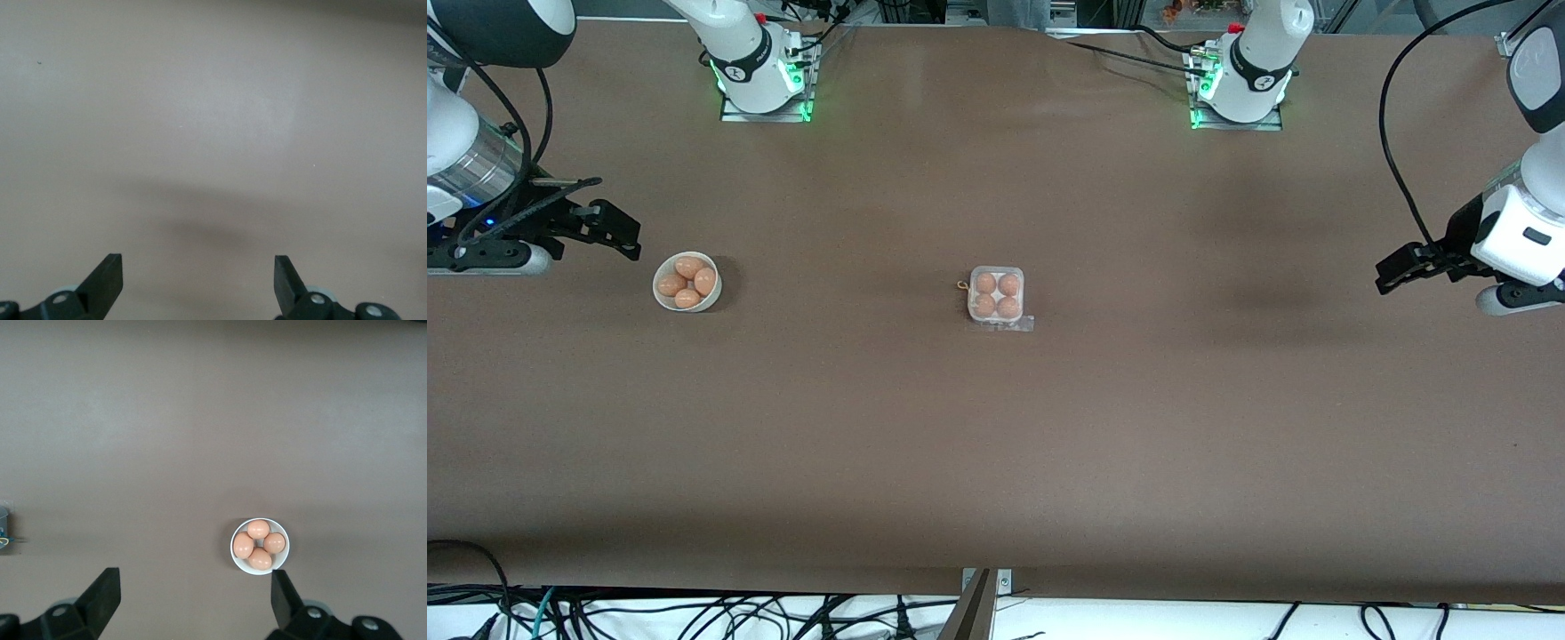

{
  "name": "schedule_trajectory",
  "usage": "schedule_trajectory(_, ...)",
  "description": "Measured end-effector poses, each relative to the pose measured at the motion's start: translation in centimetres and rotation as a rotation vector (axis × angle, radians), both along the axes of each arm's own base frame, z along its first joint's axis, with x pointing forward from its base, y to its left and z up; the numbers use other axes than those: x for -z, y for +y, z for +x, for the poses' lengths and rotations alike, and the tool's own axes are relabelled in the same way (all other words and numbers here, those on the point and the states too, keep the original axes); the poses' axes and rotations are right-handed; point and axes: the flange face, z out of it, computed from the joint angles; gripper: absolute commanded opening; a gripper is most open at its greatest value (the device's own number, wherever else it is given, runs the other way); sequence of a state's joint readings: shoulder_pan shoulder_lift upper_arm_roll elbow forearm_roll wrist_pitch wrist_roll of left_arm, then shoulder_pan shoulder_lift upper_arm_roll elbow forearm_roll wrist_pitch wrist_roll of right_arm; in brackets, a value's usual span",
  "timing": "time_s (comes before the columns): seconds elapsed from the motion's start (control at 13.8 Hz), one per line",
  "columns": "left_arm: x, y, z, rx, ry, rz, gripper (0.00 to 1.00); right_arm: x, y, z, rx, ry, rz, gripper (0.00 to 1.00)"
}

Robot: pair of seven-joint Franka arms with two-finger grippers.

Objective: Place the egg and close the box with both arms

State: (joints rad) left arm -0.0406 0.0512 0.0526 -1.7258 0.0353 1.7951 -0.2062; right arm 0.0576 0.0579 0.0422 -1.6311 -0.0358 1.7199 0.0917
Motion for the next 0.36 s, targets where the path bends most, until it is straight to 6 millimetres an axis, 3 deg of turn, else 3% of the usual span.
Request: schedule_trajectory(0.36,-1.16,-0.06,-0.97,0.001,0.009,-0.001,1.0,0.0,0.0,0.0,0.0,0.0,0.0,1.0)
